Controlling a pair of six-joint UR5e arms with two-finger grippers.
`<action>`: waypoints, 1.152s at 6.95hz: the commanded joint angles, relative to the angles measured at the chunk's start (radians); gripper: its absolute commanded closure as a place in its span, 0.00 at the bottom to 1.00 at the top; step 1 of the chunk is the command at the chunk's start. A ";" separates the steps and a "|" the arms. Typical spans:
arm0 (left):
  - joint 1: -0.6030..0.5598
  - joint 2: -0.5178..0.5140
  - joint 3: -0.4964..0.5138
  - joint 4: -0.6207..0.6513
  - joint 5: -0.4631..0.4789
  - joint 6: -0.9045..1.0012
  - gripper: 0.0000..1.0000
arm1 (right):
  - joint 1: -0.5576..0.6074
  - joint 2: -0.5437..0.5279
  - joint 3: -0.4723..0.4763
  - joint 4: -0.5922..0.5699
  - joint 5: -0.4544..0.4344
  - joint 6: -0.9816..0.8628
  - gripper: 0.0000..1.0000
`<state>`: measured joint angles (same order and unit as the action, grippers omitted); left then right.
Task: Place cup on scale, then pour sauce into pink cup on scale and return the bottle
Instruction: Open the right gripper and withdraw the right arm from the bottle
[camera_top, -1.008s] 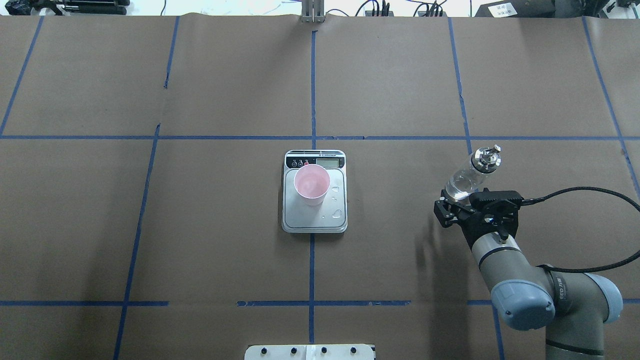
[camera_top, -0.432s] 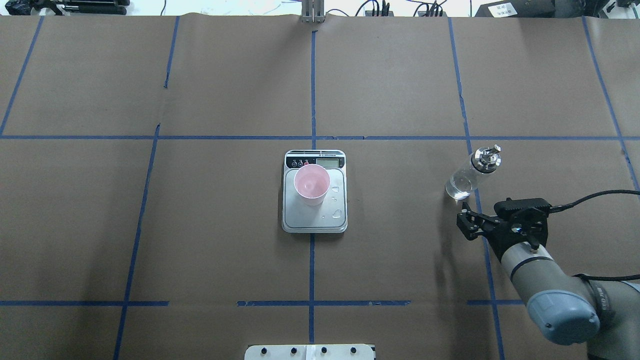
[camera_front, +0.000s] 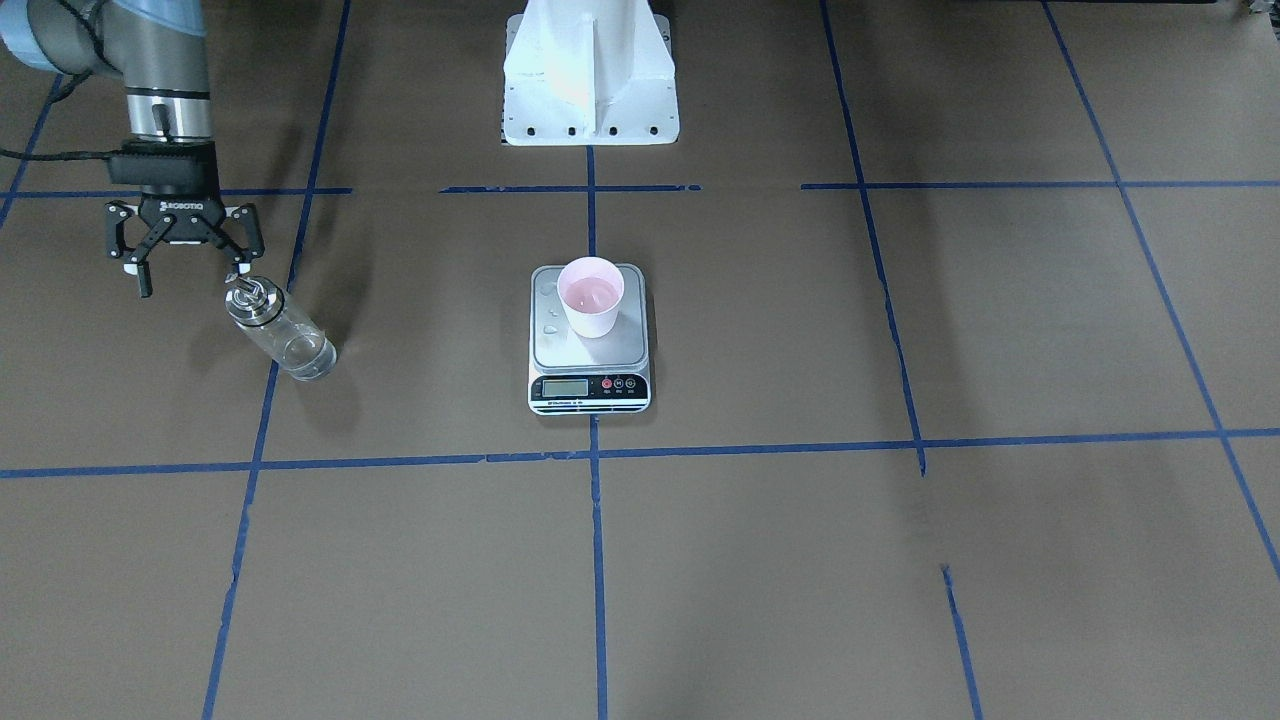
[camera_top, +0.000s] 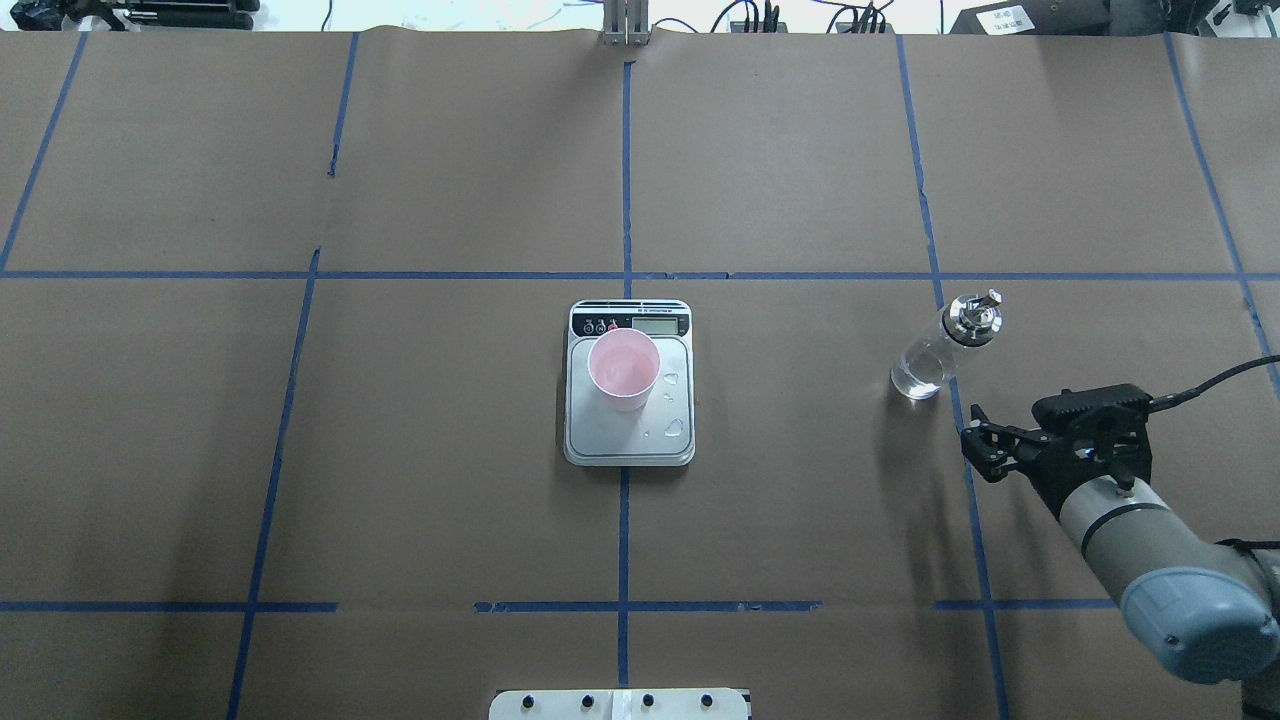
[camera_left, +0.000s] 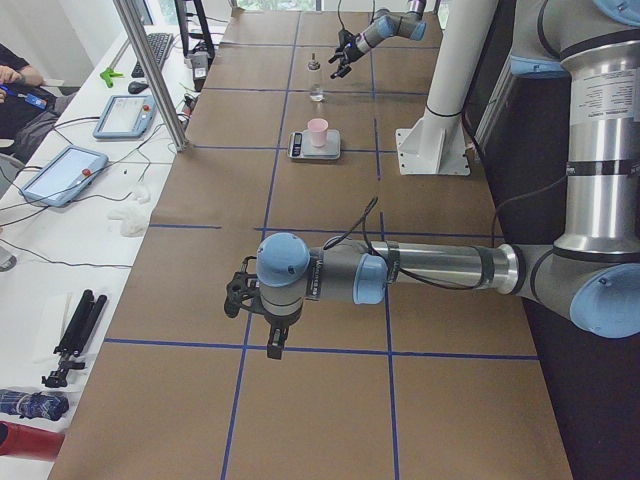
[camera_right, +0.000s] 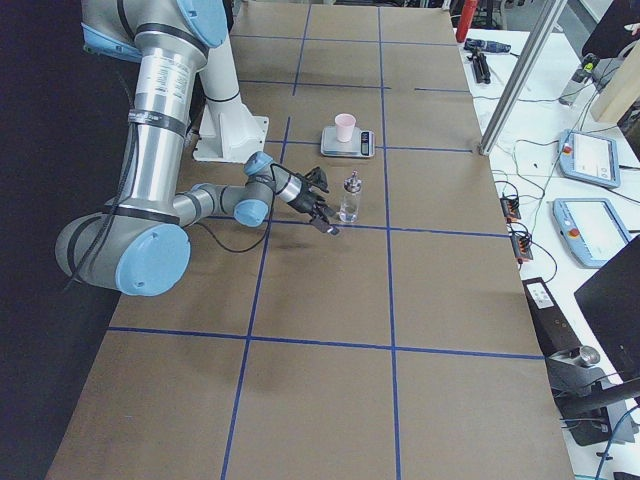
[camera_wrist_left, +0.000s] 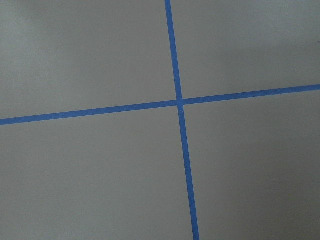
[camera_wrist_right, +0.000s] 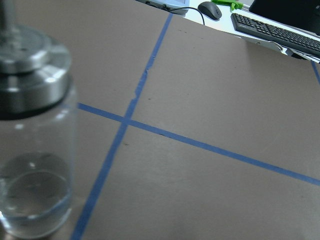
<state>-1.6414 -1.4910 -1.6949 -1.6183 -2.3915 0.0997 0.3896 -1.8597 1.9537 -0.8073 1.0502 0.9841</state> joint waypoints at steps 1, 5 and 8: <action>0.000 0.000 0.000 -0.002 -0.002 0.000 0.00 | 0.218 -0.006 -0.131 0.190 0.248 -0.215 0.00; 0.009 -0.002 0.000 -0.006 -0.003 0.000 0.00 | 0.572 -0.010 -0.159 0.185 0.654 -0.445 0.00; 0.012 -0.002 0.000 -0.008 -0.003 0.002 0.00 | 0.815 0.086 -0.174 -0.156 0.865 -0.526 0.00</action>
<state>-1.6301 -1.4926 -1.6951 -1.6257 -2.3945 0.1007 1.1041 -1.8121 1.7829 -0.8249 1.8225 0.5148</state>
